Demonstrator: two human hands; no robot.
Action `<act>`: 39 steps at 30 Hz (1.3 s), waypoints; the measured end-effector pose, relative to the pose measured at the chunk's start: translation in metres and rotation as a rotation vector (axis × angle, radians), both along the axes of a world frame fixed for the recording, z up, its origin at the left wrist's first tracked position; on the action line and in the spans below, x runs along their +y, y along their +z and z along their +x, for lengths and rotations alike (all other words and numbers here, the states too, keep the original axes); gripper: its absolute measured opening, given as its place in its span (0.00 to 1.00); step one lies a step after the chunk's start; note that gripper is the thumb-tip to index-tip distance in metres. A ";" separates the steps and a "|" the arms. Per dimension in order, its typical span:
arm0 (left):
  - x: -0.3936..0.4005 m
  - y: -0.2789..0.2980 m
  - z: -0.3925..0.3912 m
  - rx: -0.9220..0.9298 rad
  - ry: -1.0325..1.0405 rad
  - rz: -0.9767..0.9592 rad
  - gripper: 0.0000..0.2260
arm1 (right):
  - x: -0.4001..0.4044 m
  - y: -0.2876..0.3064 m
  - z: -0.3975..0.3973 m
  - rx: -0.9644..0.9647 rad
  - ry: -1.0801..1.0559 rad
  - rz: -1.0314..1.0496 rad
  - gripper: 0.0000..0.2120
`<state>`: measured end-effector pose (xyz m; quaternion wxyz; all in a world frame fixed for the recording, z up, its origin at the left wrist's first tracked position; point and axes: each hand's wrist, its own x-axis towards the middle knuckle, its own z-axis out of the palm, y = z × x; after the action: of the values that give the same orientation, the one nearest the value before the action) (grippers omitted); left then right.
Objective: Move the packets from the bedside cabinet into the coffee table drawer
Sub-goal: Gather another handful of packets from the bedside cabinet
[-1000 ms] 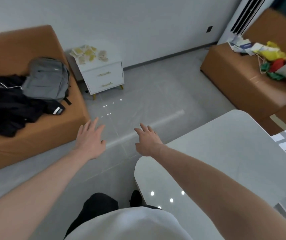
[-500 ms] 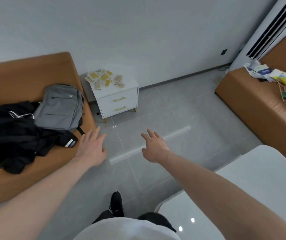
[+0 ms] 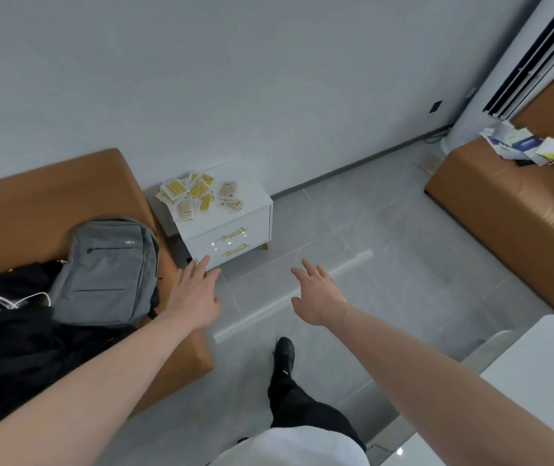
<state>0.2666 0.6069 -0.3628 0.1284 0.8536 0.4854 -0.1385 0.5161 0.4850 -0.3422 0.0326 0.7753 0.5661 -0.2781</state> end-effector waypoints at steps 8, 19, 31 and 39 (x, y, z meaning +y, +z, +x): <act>0.124 -0.005 0.041 -0.026 0.120 -0.005 0.30 | 0.148 -0.004 0.062 0.006 0.086 -0.022 0.35; 0.258 -0.026 0.036 -0.024 0.300 -0.086 0.30 | 0.333 -0.024 0.072 0.027 0.213 -0.055 0.35; 0.493 -0.100 0.023 -0.017 0.382 -0.282 0.32 | 0.514 -0.101 0.066 0.150 -0.045 -0.181 0.34; 0.599 -0.189 0.024 -0.125 0.635 -0.392 0.28 | 0.596 -0.189 0.066 0.264 -0.267 -0.261 0.33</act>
<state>0.2906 1.2060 -0.5518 0.3550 0.6266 0.6816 -0.1298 0.5821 1.0806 -0.5311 0.0210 0.7895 0.4172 -0.4497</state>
